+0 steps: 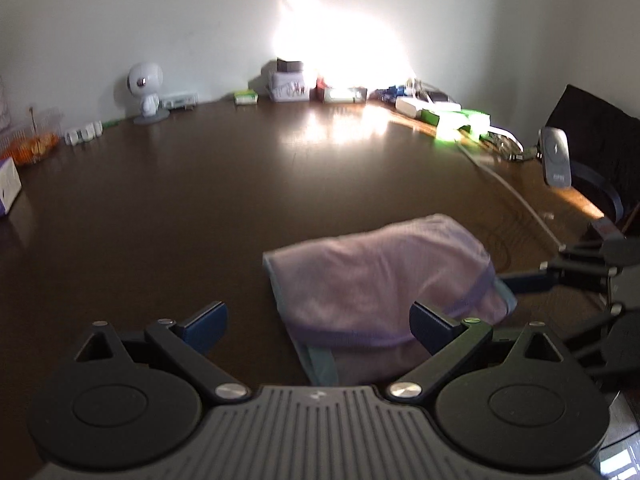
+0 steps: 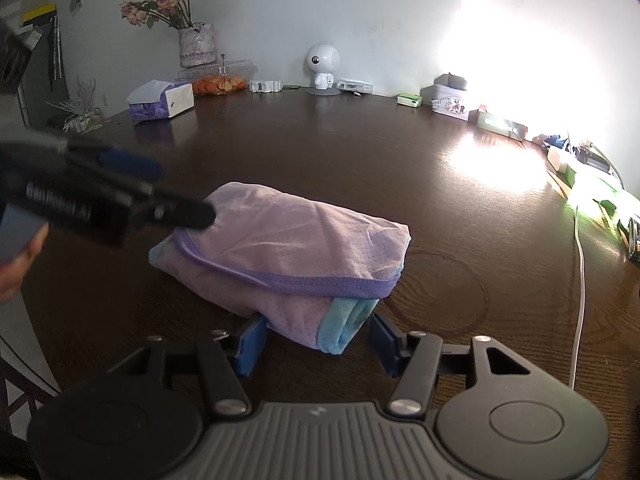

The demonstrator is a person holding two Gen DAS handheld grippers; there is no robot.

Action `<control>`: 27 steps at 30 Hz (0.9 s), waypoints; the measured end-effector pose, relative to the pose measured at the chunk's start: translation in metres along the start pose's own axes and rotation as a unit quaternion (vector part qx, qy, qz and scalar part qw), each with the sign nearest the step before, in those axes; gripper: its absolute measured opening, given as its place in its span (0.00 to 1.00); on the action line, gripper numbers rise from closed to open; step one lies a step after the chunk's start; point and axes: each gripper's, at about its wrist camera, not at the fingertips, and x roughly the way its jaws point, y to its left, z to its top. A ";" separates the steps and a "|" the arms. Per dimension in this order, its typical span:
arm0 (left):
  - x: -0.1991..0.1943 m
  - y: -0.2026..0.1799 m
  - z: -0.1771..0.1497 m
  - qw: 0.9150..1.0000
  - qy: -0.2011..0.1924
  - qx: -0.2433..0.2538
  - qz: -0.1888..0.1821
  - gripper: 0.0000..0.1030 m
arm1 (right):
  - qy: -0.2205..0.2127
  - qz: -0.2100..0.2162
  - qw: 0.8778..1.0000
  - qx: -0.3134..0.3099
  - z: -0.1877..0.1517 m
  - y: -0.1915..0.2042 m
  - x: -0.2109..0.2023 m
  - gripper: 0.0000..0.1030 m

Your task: Fold clothes

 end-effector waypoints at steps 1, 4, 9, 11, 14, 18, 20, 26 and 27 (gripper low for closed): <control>0.001 0.003 -0.006 1.000 0.005 -0.006 0.001 0.96 | -0.001 0.000 1.000 -0.004 0.000 0.000 0.000 0.55; -0.002 0.008 -0.014 1.000 0.007 -0.016 0.002 0.96 | -0.004 0.001 1.000 -0.005 -0.001 0.001 0.001 0.54; -0.007 0.005 -0.019 1.000 0.005 -0.013 -0.006 0.96 | -0.001 0.002 1.000 -0.007 -0.001 0.002 0.000 0.53; -0.006 0.002 -0.020 1.000 0.009 -0.006 -0.004 0.96 | 0.001 0.001 1.000 -0.002 0.000 0.001 0.000 0.53; -0.005 0.001 -0.023 1.000 0.011 -0.002 -0.005 0.96 | 0.005 -0.004 1.000 0.005 0.002 0.002 0.001 0.53; -0.002 -0.001 -0.024 1.000 0.008 0.008 0.007 0.96 | 0.006 -0.014 1.000 0.011 0.003 0.004 0.002 0.53; -0.001 -0.003 -0.023 1.000 0.009 0.014 0.014 0.96 | 0.002 -0.015 1.000 0.013 0.000 0.005 0.001 0.53; -0.002 -0.006 -0.020 1.000 0.003 0.013 0.017 0.74 | 0.001 -0.012 1.000 0.009 -0.001 0.004 0.000 0.48; -0.002 -0.007 -0.019 1.000 0.002 0.013 0.017 0.67 | 0.001 -0.010 1.000 0.006 0.000 0.004 0.000 0.45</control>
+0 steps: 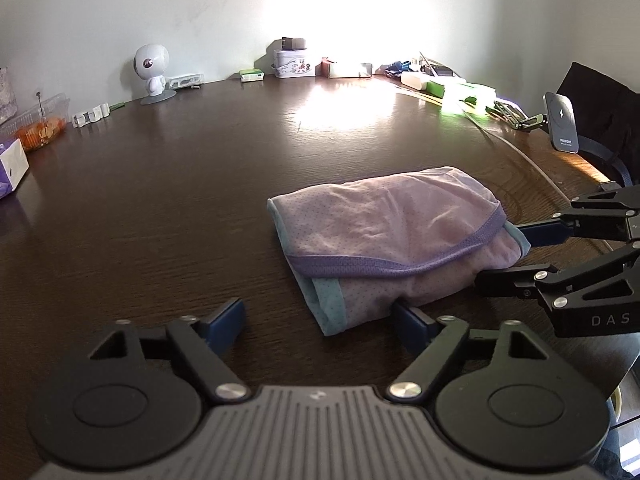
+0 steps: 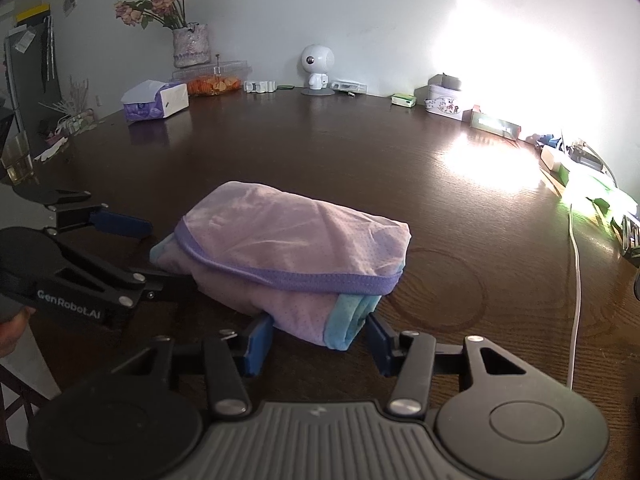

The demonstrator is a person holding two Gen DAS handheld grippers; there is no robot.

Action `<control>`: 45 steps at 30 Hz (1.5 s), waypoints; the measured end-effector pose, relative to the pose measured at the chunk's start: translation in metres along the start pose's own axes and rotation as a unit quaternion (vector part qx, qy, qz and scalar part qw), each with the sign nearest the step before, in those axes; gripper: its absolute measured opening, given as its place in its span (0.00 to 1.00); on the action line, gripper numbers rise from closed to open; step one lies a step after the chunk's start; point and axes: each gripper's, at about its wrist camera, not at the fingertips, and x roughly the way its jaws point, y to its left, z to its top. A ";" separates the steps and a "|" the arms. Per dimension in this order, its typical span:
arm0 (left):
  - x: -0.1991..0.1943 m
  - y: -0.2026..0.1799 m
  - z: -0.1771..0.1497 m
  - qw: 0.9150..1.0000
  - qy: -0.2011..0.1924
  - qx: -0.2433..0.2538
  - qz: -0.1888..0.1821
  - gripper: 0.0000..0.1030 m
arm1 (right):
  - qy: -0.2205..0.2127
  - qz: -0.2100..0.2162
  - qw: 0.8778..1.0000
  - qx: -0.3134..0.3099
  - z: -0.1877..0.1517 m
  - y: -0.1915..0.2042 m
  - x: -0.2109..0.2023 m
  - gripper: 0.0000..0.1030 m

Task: Fold clothes
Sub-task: 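Pinch the bundle's edge with both grippers and push it across the table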

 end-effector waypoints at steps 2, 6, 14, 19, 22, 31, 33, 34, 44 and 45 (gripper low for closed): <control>0.000 -0.001 0.002 1.000 -0.001 -0.001 0.000 0.50 | 0.000 0.004 1.000 -0.003 0.001 0.001 0.001 0.39; 0.004 0.000 0.009 1.000 0.001 -0.006 -0.006 0.25 | 0.000 0.004 1.000 -0.002 0.004 0.001 0.003 0.28; 0.029 0.001 0.033 1.000 0.012 0.000 -0.017 0.14 | 0.002 0.003 1.000 0.007 0.020 -0.007 0.019 0.16; 0.053 0.008 0.061 1.000 0.015 0.003 -0.023 0.13 | 0.011 -0.002 1.000 0.015 0.043 -0.025 0.040 0.15; 0.076 0.012 0.085 0.999 0.021 0.004 -0.024 0.13 | 0.018 -0.009 1.000 0.017 0.061 -0.039 0.058 0.15; 0.158 0.027 0.158 0.999 0.038 0.022 -0.015 0.13 | 0.032 -0.028 0.999 0.025 0.124 -0.093 0.125 0.15; 0.178 0.032 0.173 0.999 0.040 0.025 -0.012 0.13 | 0.033 -0.032 0.999 0.028 0.139 -0.106 0.142 0.15; 0.187 0.035 0.182 0.999 0.040 0.027 -0.011 0.13 | 0.033 -0.034 0.998 0.029 0.146 -0.112 0.150 0.15; 0.278 0.057 0.258 0.999 0.030 0.008 -0.007 0.13 | 0.022 -0.042 0.997 0.057 0.211 -0.174 0.228 0.15; 0.285 0.058 0.265 1.000 0.028 0.010 -0.005 0.13 | 0.021 -0.045 0.997 0.058 0.217 -0.179 0.235 0.15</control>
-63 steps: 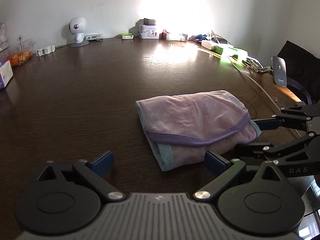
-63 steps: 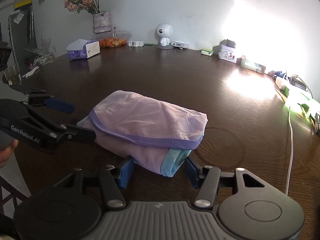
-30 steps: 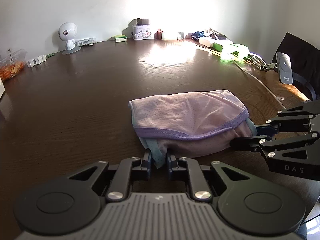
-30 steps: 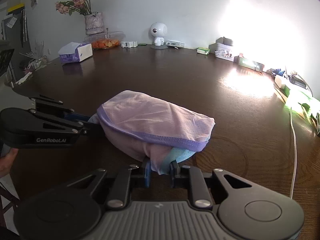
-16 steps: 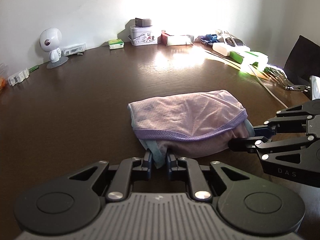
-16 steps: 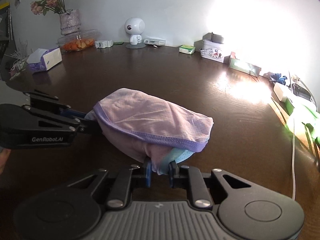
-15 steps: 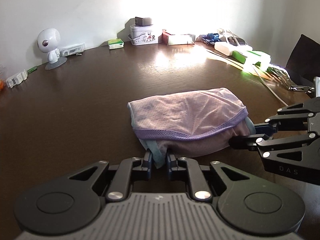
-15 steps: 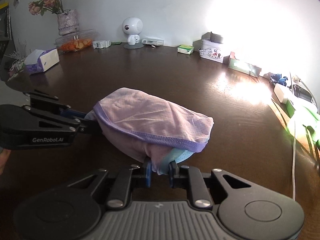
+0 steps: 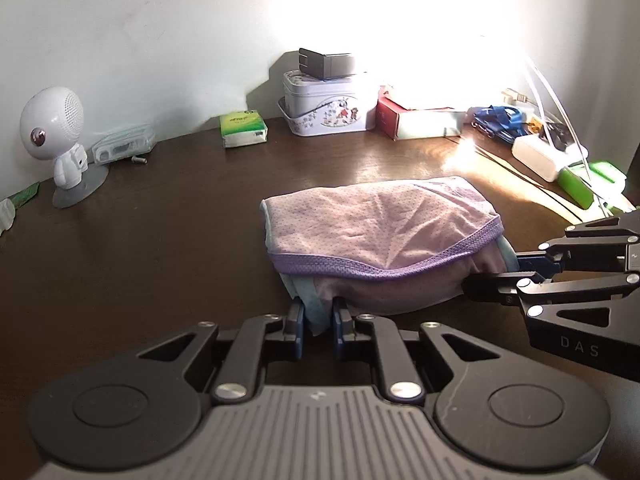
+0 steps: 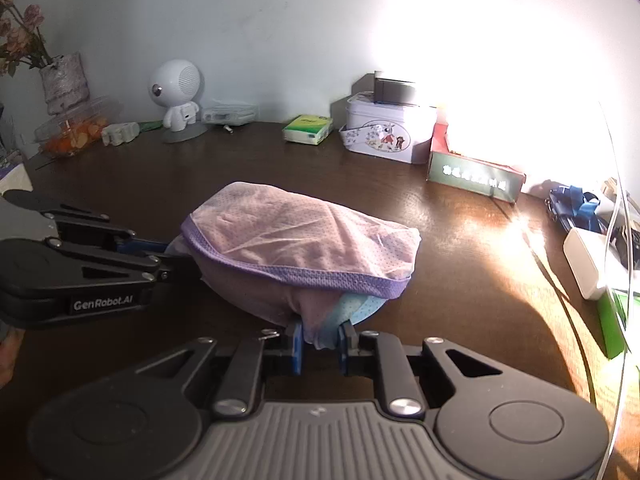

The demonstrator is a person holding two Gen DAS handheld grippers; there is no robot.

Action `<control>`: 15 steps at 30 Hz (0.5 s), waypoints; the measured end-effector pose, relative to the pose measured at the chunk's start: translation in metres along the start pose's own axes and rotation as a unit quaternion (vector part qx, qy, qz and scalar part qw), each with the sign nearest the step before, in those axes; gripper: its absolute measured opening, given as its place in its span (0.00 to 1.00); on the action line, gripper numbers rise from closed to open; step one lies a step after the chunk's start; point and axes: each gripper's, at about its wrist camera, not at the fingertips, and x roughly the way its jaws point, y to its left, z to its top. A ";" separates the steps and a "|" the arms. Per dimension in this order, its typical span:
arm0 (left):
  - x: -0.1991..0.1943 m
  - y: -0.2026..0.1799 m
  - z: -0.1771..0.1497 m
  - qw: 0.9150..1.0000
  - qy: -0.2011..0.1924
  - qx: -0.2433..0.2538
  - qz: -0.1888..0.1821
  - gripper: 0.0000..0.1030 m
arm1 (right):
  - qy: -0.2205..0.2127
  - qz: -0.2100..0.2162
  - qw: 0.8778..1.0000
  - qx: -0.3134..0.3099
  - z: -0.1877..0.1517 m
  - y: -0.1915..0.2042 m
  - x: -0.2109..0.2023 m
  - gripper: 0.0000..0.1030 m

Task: Fold clothes
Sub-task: 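Pinch the bundle's edge with both grippers and push it across the table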

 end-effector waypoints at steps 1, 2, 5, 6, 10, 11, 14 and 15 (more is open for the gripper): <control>0.007 0.000 0.006 1.000 -0.002 0.003 0.003 0.13 | -0.002 -0.003 1.000 0.000 0.006 -0.003 0.006 0.15; 0.014 0.001 0.012 1.000 -0.005 0.004 0.005 0.13 | -0.004 -0.007 1.000 0.001 0.012 -0.006 0.013 0.15; 0.032 0.007 0.029 1.000 -0.009 0.002 0.010 0.13 | -0.008 -0.008 1.000 0.007 0.026 -0.016 0.030 0.15; 0.038 0.009 0.033 1.000 -0.011 0.002 0.009 0.13 | -0.009 -0.007 1.000 0.008 0.031 -0.019 0.036 0.15; 0.056 0.018 0.048 1.000 -0.018 -0.007 0.003 0.14 | -0.013 -0.006 1.000 0.018 0.045 -0.032 0.055 0.15; 0.059 0.019 0.052 1.000 -0.016 -0.010 0.003 0.14 | -0.014 -0.004 1.000 0.022 0.049 -0.036 0.059 0.15; 0.064 0.021 0.055 1.000 -0.020 -0.013 0.007 0.14 | -0.017 0.003 0.999 0.031 0.054 -0.044 0.067 0.15; 0.064 0.020 0.055 1.000 -0.021 -0.012 0.008 0.14 | -0.019 0.005 0.999 0.033 0.055 -0.045 0.068 0.15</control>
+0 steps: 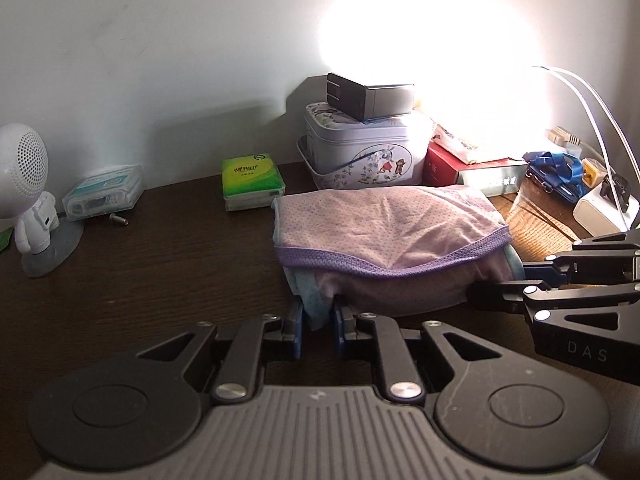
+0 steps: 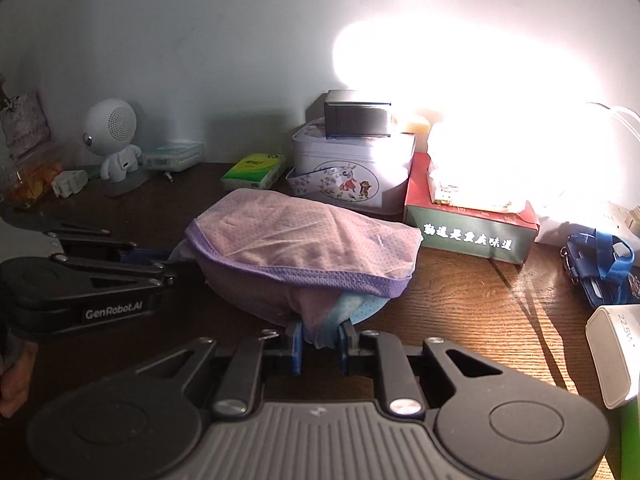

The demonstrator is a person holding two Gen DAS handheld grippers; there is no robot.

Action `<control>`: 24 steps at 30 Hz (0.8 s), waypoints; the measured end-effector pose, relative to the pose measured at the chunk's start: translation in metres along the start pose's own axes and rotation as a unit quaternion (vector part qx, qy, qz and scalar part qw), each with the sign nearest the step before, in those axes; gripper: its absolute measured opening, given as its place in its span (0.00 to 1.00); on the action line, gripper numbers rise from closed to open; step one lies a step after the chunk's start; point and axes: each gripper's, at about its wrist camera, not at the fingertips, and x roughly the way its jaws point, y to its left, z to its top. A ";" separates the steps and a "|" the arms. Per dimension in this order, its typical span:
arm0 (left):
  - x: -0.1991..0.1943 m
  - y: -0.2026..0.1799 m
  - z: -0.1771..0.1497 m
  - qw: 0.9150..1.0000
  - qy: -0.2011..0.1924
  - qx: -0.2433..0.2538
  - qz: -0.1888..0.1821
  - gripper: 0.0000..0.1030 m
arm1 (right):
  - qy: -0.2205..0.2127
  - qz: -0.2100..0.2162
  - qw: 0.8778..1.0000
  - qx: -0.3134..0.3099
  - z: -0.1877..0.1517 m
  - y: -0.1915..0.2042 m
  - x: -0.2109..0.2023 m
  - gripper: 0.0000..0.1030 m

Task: Fold clothes
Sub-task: 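Pinch the bundle's edge with both grippers and push it across the table, then open both grippers and pull them back from the bundle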

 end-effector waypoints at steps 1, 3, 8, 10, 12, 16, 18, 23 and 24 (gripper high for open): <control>0.000 -0.001 0.000 1.000 0.000 0.002 0.002 0.14 | -0.002 0.002 1.000 0.002 0.001 -0.002 0.001 0.15; -0.001 -0.001 -0.001 1.000 0.000 0.004 0.003 0.14 | -0.005 0.004 1.000 0.005 0.001 -0.005 0.003 0.15; -0.003 -0.005 -0.004 1.000 -0.001 0.014 0.005 0.14 | -0.012 0.004 1.000 -0.011 -0.001 -0.005 0.002 0.16; -0.005 -0.008 -0.005 1.000 0.002 0.021 0.002 0.12 | -0.012 0.002 1.000 -0.012 -0.002 -0.006 0.002 0.16; -0.007 -0.010 -0.005 1.000 0.007 0.029 -0.001 0.09 | -0.010 -0.002 1.000 -0.012 -0.002 -0.007 0.001 0.16; -0.008 -0.010 -0.008 1.000 0.008 0.029 -0.002 0.08 | -0.008 -0.004 1.000 -0.008 -0.002 -0.010 -0.001 0.16; -0.009 -0.011 -0.007 0.999 0.010 0.034 -0.002 0.06 | -0.005 -0.006 1.000 -0.009 -0.002 -0.011 -0.002 0.16; -0.012 -0.010 -0.005 1.000 0.006 0.025 0.004 0.24 | -0.004 -0.016 1.000 -0.012 -0.002 -0.010 -0.003 0.24; -0.017 -0.007 -0.005 1.000 0.001 0.014 0.005 0.44 | 0.000 -0.020 1.000 -0.017 -0.002 -0.008 -0.005 0.31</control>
